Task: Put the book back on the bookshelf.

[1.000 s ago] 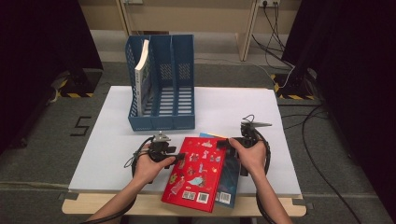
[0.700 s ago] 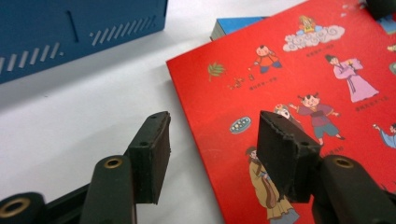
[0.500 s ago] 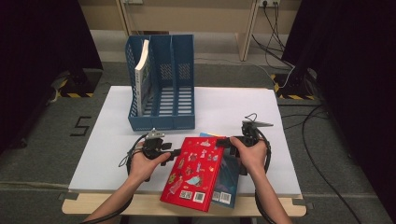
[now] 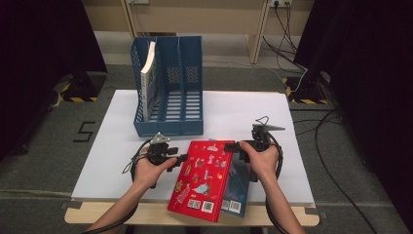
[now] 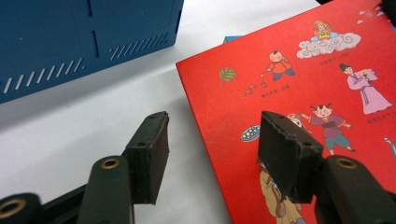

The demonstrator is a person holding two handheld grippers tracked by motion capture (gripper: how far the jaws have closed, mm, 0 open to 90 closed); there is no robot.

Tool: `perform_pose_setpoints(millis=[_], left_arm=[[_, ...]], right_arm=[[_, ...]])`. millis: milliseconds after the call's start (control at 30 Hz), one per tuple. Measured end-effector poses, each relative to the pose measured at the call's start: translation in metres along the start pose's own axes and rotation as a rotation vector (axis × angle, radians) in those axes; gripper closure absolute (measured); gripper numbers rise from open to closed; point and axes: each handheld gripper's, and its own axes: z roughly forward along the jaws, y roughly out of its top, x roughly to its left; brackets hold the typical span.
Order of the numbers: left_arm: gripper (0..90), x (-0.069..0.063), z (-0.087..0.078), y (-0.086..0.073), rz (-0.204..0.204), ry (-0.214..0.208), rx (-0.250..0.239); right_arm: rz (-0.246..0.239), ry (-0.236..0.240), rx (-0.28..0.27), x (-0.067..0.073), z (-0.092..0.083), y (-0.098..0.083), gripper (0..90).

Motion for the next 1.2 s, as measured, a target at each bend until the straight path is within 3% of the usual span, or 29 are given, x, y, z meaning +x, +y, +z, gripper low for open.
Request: perform_pose_setpoints(millis=[667, 1200], left_arm=[[41.3, 0.002, -0.008, 0.007, -0.018, 0.000, -0.048], [41.3, 0.003, -0.010, 0.008, -0.020, 0.008, -0.059]], right_arm=[[-0.051, 0.043, -0.042, 0.021, -0.015, 0.003, 79.7], [-0.081, 0.033, -0.105, 0.033, -0.034, 0.010, 80.1]])
